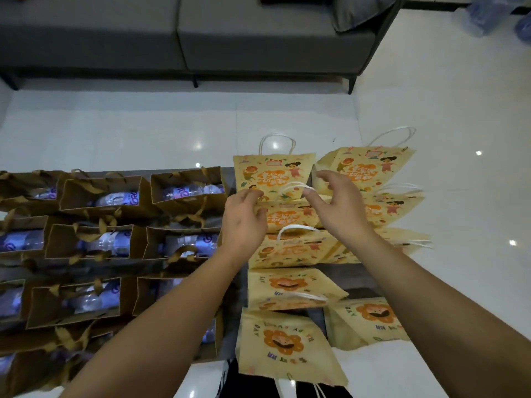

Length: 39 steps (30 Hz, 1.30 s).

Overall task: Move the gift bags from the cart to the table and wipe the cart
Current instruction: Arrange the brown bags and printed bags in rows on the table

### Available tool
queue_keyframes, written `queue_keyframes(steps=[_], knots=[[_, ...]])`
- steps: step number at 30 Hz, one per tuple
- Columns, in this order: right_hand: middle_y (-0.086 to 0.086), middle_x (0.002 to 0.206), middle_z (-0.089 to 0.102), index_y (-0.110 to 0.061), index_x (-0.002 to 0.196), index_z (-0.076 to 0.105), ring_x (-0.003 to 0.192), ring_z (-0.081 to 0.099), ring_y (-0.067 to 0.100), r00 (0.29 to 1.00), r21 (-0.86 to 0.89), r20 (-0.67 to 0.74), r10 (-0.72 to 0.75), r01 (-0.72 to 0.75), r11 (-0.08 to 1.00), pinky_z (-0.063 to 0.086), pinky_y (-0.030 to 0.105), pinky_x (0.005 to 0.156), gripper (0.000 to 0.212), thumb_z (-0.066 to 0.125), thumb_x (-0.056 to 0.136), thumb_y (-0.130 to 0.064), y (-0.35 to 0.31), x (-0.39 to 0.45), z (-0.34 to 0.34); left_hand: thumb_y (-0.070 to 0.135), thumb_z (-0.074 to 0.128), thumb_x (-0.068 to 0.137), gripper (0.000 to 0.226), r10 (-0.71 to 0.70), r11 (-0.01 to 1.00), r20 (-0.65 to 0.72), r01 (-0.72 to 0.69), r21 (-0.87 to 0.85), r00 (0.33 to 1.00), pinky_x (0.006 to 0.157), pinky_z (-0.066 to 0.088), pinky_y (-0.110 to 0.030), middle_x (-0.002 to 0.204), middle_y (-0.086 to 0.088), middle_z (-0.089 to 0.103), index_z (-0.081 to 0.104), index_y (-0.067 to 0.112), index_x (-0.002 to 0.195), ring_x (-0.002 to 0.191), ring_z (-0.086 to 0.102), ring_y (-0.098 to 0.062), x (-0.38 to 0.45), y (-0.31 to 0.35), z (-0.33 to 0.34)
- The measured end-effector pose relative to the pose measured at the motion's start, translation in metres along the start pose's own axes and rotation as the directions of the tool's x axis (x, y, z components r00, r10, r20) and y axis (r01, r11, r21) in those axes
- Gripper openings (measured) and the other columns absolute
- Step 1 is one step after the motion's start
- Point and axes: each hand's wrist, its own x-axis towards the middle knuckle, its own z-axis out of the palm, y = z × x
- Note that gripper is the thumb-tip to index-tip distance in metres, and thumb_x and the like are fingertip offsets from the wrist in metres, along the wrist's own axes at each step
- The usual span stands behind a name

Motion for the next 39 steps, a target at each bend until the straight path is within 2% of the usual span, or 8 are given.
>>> queue_keyframes(steps=[4,14,18,23,26,28,32,39], knots=[[0.004,0.127,0.057,-0.018,0.134,0.057,0.116,0.056,0.025,0.994,0.002,-0.035,0.106,-0.106,0.994,0.05,0.047,0.095,0.044,0.066,0.095,-0.036,0.033,-0.033,-0.007,0.016,0.063,0.092,0.032,-0.052,0.996,-0.052,0.048,-0.069,0.997,0.097,0.032,-0.025,0.129,0.001,0.059,0.066,0.021,0.124,0.125,0.043,-0.02,-0.036,0.015,-0.003],[-0.004,0.102,0.067,-0.03,0.106,0.066,0.096,0.063,0.016,0.974,0.096,0.173,0.145,-0.163,0.982,0.052,0.036,0.088,0.016,0.069,0.094,-0.021,0.079,-0.103,0.005,0.027,0.06,0.098,0.03,-0.198,0.978,-0.004,0.197,-0.069,0.98,0.099,0.037,-0.027,0.127,0.007,0.061,0.064,0.025,0.128,0.124,0.046,-0.014,-0.11,0.037,0.016],[-0.006,0.111,0.067,-0.02,0.122,0.067,0.103,0.061,0.013,0.97,0.119,0.191,0.147,-0.172,0.978,0.051,0.035,0.091,0.029,0.067,0.095,-0.027,0.095,-0.119,-0.007,0.027,0.061,0.097,0.019,-0.121,0.989,-0.027,0.118,-0.089,0.992,0.094,0.047,-0.032,0.113,0.011,0.067,0.069,0.027,0.115,0.11,0.057,-0.01,-0.119,0.068,0.019],[-0.004,0.11,0.067,-0.019,0.123,0.065,0.105,0.062,0.018,0.976,0.191,-0.015,0.215,-0.208,0.959,0.05,0.034,0.09,0.03,0.066,0.094,-0.024,0.129,-0.121,-0.05,0.03,0.059,0.099,0.021,0.055,0.998,0.092,-0.056,0.006,0.994,0.083,0.053,-0.032,0.104,0.008,0.072,0.073,0.023,0.112,0.095,0.065,-0.012,-0.117,0.132,0.045],[0.005,0.124,0.058,-0.017,0.132,0.053,0.118,0.052,0.026,0.939,0.106,-0.273,0.208,-0.186,0.977,0.043,0.039,0.099,0.044,0.067,0.091,-0.022,0.156,-0.114,-0.082,0.031,0.056,0.099,0.029,0.116,0.984,0.189,-0.139,0.116,0.975,0.088,0.048,-0.033,0.118,0.002,0.07,0.068,0.023,0.124,0.11,0.063,-0.02,-0.115,0.16,0.072],[0.008,0.137,0.051,-0.017,0.141,0.048,0.128,0.043,0.029,0.97,-0.012,-0.197,0.142,-0.147,0.989,0.036,0.04,0.106,0.054,0.069,0.091,-0.027,0.17,-0.1,-0.1,0.031,0.058,0.099,0.039,0.097,0.983,0.247,-0.132,0.129,0.964,0.1,0.044,-0.034,0.133,-0.003,0.064,0.06,0.02,0.136,0.124,0.056,-0.023,-0.113,0.176,0.09],[0.006,0.091,0.07,-0.014,0.089,0.071,0.094,0.065,0.03,0.989,-0.077,0.115,0.096,-0.087,0.993,0.05,0.038,0.079,0.033,0.055,0.101,-0.04,0.181,-0.063,-0.121,0.033,0.058,0.1,0.057,0.023,0.965,0.367,-0.116,0.234,0.93,0.117,0.03,-0.042,0.156,-0.007,0.04,0.04,0.017,0.152,0.144,0.034,-0.028,-0.104,0.186,0.123],[0.0,0.079,0.067,-0.02,0.074,0.071,0.078,0.063,0.023,0.98,0.311,0.047,0.193,-0.198,0.93,0.057,0.045,0.08,0.035,0.056,0.101,-0.036,0.189,-0.015,-0.125,0.023,0.05,0.104,0.062,-0.036,0.914,0.431,-0.145,0.379,0.901,0.124,0.02,-0.039,0.165,-0.007,0.024,0.023,0.015,0.159,0.152,0.02,-0.028,-0.069,0.174,0.152]])
